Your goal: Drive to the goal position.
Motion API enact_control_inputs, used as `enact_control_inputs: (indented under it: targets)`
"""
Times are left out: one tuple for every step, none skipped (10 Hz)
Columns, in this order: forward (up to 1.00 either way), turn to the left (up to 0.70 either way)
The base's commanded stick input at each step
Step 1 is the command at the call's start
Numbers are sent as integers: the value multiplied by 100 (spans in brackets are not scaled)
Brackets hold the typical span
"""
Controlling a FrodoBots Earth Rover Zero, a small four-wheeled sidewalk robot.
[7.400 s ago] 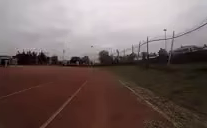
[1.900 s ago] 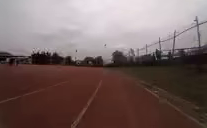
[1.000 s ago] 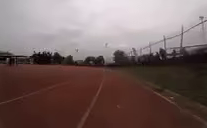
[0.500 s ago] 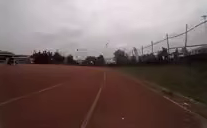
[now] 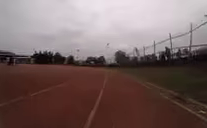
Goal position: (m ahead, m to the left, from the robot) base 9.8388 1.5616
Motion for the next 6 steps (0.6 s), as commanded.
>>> enact_control_inputs:
  targets:
    - [70,0]
    - [70,0]
    - [70,0]
    - [70,0]
    - [70,0]
    - [70,0]
